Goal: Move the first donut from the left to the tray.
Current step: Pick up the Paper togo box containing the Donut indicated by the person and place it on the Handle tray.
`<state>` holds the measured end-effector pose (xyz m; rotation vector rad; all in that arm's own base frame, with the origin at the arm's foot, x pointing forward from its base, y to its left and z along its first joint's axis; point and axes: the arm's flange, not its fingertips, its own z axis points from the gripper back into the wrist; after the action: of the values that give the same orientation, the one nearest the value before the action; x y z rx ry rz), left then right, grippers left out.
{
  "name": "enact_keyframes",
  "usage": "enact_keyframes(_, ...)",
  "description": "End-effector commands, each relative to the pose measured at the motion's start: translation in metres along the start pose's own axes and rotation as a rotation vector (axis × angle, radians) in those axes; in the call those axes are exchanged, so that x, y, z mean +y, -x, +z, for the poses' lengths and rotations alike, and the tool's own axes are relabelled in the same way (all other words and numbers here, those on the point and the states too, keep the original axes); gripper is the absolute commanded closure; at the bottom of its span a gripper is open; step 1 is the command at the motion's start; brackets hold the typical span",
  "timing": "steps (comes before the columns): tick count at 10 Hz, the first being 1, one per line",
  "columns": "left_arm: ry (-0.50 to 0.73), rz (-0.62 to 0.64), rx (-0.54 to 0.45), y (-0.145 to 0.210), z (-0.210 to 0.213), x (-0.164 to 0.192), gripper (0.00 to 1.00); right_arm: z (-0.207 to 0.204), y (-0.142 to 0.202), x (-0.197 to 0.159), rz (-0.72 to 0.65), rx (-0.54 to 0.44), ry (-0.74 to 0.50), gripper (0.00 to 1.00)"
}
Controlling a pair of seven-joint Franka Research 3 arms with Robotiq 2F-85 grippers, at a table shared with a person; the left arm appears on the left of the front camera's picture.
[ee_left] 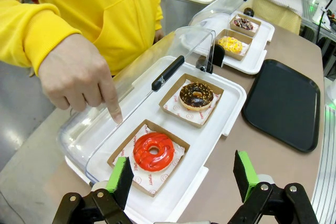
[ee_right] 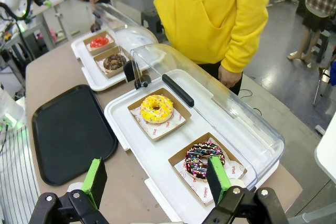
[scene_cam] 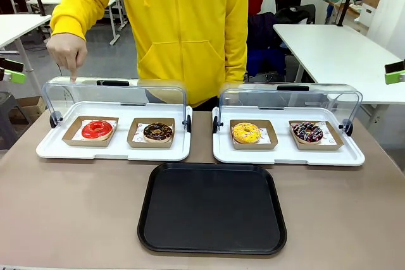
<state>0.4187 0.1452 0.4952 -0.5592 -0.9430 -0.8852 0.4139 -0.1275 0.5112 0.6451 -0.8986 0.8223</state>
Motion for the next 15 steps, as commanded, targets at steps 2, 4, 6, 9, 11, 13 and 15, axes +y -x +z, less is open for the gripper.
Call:
enact_keyframes(2,0.08,-0.073,0.135,-0.026,-0.016,0.015,0.0,-0.002,-0.001,-0.002,0.023,-0.023,-0.005,0.0)
enact_keyframes(4,0.123,-0.151,0.29,-0.049,-0.033,0.02,0.0,-0.002,-0.001,-0.002,0.023,-0.023,-0.005,0.0)
enact_keyframes(6,0.177,-0.294,0.451,-0.056,-0.055,0.012,0.0,-0.002,-0.001,-0.002,0.023,-0.023,-0.005,0.0)
enact_keyframes(9,0.16,-0.505,0.623,-0.037,-0.089,-0.013,0.0,-0.002,-0.001,-0.002,0.023,-0.023,-0.005,0.0)
enact_keyframes(11,0.163,-0.556,0.657,-0.014,-0.11,-0.017,0.0,-0.002,-0.001,-0.002,0.023,-0.023,-0.005,0.0)
enact_keyframes(13,0.112,-0.624,0.651,0.015,-0.134,-0.02,0.0,-0.002,-0.001,-0.002,0.023,-0.023,-0.005,0.0)
enact_keyframes(15,0.093,-0.647,0.684,0.035,-0.153,-0.016,0.0,-0.002,-0.001,-0.002,0.023,-0.023,-0.005,0.0)
